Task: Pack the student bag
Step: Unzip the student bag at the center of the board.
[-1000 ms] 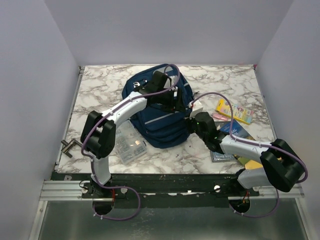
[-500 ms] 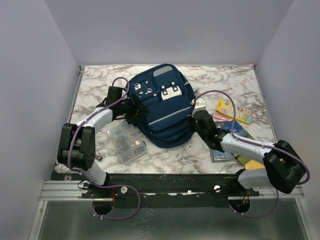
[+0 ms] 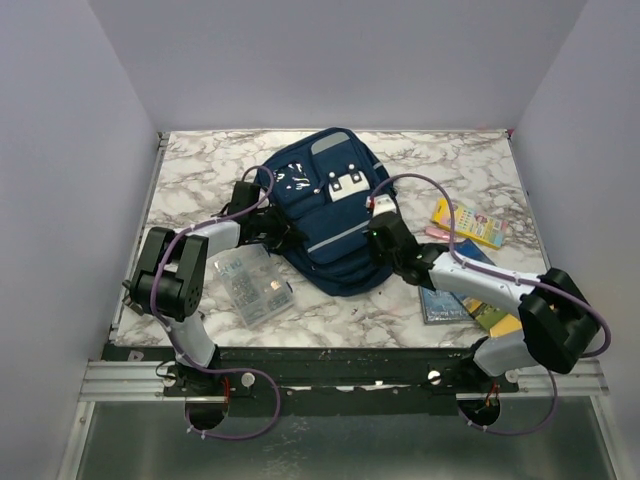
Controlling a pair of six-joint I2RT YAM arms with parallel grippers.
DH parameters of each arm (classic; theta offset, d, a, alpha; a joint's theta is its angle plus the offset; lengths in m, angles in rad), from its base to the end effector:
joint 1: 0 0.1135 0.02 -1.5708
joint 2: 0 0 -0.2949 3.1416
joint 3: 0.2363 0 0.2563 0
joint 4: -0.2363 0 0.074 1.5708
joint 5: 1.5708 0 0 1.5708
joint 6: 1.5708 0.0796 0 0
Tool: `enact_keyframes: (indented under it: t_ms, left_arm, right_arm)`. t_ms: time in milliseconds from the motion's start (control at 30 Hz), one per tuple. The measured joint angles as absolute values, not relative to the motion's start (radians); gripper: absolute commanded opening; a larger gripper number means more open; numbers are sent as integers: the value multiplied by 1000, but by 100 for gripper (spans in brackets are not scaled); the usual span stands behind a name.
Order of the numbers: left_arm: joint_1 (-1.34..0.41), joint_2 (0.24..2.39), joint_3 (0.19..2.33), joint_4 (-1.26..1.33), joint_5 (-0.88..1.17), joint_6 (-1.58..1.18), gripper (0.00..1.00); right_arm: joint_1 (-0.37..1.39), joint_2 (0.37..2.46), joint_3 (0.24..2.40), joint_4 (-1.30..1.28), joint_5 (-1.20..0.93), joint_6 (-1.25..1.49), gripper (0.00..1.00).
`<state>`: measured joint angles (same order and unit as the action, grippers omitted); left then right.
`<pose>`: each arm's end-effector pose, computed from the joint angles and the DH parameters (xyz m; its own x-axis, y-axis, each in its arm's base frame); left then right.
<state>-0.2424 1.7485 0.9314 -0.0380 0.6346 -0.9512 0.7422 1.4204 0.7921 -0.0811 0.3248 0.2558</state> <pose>0.3547 -0.1363 0.1589 -0.8902 -0.4552 -0.0168 -0.2648 0.5472 -0.7940 0.2575 0.2017 0.2098 -0.5814 -0.2078 -0.7867 -0.3256 0.9455 -0.0091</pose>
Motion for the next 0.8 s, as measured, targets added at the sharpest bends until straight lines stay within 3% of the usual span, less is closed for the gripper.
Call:
enact_keyframes:
  t_ms: [200, 567, 633, 700, 800]
  left_arm:
    - [-275, 1753, 915, 15, 641, -985, 8]
    - [-293, 1752, 899, 52, 656, -1009, 6]
    - [-293, 1748, 897, 61, 656, -1010, 7]
    - [-295, 1736, 896, 67, 656, -1010, 9]
    - [-303, 1723, 896, 75, 663, -1011, 20]
  right_arm:
    - [891, 1491, 874, -141, 331, 376, 1]
    - [1039, 1777, 1064, -84, 331, 717, 1]
    - [1039, 1777, 1074, -97, 352, 756, 11]
    - [1040, 1772, 1074, -105, 373, 781, 29]
    - [1040, 1755, 1074, -106, 377, 800, 45]
